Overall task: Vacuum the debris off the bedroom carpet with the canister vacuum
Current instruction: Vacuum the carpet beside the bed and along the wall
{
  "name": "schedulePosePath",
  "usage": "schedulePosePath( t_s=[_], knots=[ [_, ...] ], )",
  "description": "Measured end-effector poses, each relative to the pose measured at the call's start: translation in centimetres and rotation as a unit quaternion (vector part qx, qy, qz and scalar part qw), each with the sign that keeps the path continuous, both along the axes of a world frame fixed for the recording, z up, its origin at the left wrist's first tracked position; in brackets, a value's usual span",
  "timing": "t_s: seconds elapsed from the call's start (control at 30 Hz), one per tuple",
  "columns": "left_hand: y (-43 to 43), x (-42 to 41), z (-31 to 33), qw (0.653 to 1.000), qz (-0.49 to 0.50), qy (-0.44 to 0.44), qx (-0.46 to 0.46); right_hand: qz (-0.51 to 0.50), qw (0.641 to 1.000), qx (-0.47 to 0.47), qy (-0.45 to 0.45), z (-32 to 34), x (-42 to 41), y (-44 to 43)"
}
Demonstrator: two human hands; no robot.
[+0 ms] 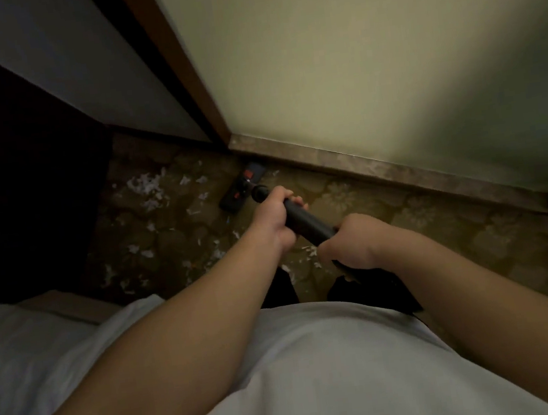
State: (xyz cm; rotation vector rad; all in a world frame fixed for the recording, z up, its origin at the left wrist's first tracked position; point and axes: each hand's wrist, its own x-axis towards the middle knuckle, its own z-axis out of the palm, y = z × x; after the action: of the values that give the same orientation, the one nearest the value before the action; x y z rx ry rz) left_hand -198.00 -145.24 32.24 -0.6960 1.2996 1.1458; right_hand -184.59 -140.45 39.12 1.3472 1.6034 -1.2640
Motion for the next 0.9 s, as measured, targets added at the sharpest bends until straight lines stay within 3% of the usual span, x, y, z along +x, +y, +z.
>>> schedulePosePath(
  t_s=[0.23,0.57,0.9],
  knots=[
    [-4.9,-10.0,-1.2,0.997,0.076,-0.013,0.016,0.097,0.995,0.027,0.0,-0.7,-10.7,-3.4],
    [-12.0,-23.2,-3.3,0.989,0.14,0.042,-0.003,0.138,0.989,0.006,0.05,-5.0,-24.1,-9.0],
    [-14.2,-26.9,-5.3,0.984,0.155,0.084,-0.026,0.109,0.992,-0.02,0.063,-8.3,-27.8,-11.5]
  ],
)
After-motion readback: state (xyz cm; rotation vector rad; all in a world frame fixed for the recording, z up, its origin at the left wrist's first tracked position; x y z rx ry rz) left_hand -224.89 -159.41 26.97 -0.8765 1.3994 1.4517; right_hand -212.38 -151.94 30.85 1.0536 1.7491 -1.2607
